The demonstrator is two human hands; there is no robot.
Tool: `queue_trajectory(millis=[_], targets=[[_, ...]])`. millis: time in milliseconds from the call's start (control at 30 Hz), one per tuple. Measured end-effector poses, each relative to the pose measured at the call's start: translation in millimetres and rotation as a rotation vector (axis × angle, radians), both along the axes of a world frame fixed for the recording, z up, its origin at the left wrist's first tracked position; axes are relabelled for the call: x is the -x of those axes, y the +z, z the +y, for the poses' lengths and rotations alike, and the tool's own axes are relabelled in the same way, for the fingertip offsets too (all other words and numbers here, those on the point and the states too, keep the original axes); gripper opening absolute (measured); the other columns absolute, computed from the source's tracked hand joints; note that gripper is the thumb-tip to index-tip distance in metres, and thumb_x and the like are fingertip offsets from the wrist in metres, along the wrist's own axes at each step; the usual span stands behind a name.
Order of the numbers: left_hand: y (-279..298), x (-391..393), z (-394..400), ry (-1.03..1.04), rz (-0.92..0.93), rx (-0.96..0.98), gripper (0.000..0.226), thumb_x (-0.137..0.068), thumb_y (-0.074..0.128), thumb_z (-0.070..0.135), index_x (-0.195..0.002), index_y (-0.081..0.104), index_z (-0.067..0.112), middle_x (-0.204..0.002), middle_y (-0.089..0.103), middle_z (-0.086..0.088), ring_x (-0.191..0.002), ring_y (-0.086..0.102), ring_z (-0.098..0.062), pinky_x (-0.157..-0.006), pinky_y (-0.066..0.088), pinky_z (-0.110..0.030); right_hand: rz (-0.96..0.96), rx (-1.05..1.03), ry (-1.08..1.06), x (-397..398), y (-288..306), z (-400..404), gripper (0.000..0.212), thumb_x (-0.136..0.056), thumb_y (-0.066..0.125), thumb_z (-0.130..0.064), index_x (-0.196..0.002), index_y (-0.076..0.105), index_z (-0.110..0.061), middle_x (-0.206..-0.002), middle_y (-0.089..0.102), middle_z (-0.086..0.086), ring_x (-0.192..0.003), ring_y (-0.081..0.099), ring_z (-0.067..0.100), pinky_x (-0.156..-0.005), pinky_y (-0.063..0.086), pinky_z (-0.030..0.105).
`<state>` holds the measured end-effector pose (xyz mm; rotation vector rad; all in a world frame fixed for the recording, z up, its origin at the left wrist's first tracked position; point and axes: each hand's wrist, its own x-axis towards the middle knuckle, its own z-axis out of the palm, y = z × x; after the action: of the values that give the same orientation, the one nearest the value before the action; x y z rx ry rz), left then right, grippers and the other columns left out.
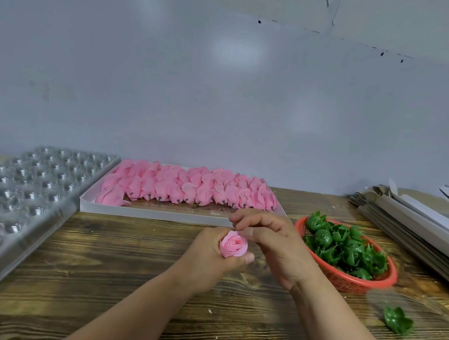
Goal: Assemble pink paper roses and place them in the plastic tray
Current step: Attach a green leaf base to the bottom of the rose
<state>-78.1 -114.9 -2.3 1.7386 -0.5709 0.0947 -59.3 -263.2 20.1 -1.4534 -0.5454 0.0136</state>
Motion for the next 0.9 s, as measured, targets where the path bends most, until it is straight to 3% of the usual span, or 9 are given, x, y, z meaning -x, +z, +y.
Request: queue_trajectory(millis=[100,367,433,500,633,800,900], targets=[[-0.6,-0.4,-0.2,-0.047,0.030,-0.056,0.017,-0.083,0.073,0.011,-0.076,0.058,0.015,-0.065,0.053,0.011,-0.060,0.047,-0.003,-0.061,0.040,-0.016,0.048,0.020,0.072,0.8,0.5,-1.2,0.015,-0.058,0.069,-0.019,-0.070,0.074,-0.012,-0.097,0.072,0.002,-0.096,0.066,0.011,-0.074,0.051,0.019],[-2.1,0.7,-1.6,-0.089,-0.076,-0.099,0.033,-0.085,0.070,0.007,-0.073,0.055,0.034,-0.066,0.058,0.027,-0.063,0.052,0.008,-0.062,0.038,-0.006,0.068,0.143,0.146,3.6,3.5,-2.4,0.009,-0.059,0.067,-0.019,-0.066,0.073,-0.015,-0.103,0.070,0.004,-0.098,0.063,0.014,-0.080,0.050,0.024],[-2.3,1.1,-1.8,-0.104,-0.082,-0.092,0.034,-0.083,0.072,0.007,-0.073,0.057,0.035,-0.067,0.060,0.026,-0.064,0.054,0.008,-0.063,0.039,-0.006,0.094,0.149,0.135,4.1,3.4,-1.3,0.004,-0.061,0.067,-0.014,-0.061,0.071,-0.015,-0.104,0.071,0.004,-0.098,0.064,0.014,-0.081,0.051,0.026],[-2.6,1.3,-2.8,-0.110,-0.072,-0.087,0.030,-0.082,0.074,0.010,-0.075,0.059,0.034,-0.069,0.062,0.022,-0.066,0.055,0.007,-0.065,0.041,-0.009,0.110,0.145,0.122,4.4,2.9,0.0,0.012,-0.066,0.064,-0.008,-0.058,0.068,-0.016,-0.104,0.071,0.003,-0.095,0.064,0.014,-0.081,0.051,0.028],[-4.6,0.5,-3.1,-0.104,-0.057,-0.091,0.023,-0.081,0.074,0.012,-0.079,0.062,0.032,-0.073,0.063,0.018,-0.071,0.058,0.003,-0.069,0.045,-0.014,0.152,0.130,0.138,5.9,1.5,3.6,0.013,-0.072,0.064,-0.010,-0.059,0.066,-0.015,-0.097,0.070,0.001,-0.089,0.063,0.014,-0.076,0.050,0.027],[-3.2,2.1,-3.1,-0.119,-0.028,-0.092,0.037,-0.082,0.073,0.013,-0.067,0.063,0.046,-0.066,0.060,0.023,-0.064,0.054,0.006,-0.064,0.041,-0.009,0.223,0.129,0.116,4.1,0.4,4.2,0.009,-0.070,0.065,-0.012,-0.061,0.065,-0.011,-0.092,0.068,0.004,-0.081,0.060,0.016,-0.071,0.048,0.030],[-5.9,0.6,-3.1,-0.107,-0.033,-0.118,0.036,-0.082,0.074,0.014,-0.065,0.062,0.044,-0.065,0.060,0.024,-0.063,0.054,0.006,-0.064,0.041,-0.010,0.236,0.128,0.096,3.5,-0.7,5.0,0.009,-0.067,0.066,-0.010,-0.060,0.062,-0.007,-0.088,0.066,0.005,-0.076,0.060,0.015,-0.067,0.048,0.028]])
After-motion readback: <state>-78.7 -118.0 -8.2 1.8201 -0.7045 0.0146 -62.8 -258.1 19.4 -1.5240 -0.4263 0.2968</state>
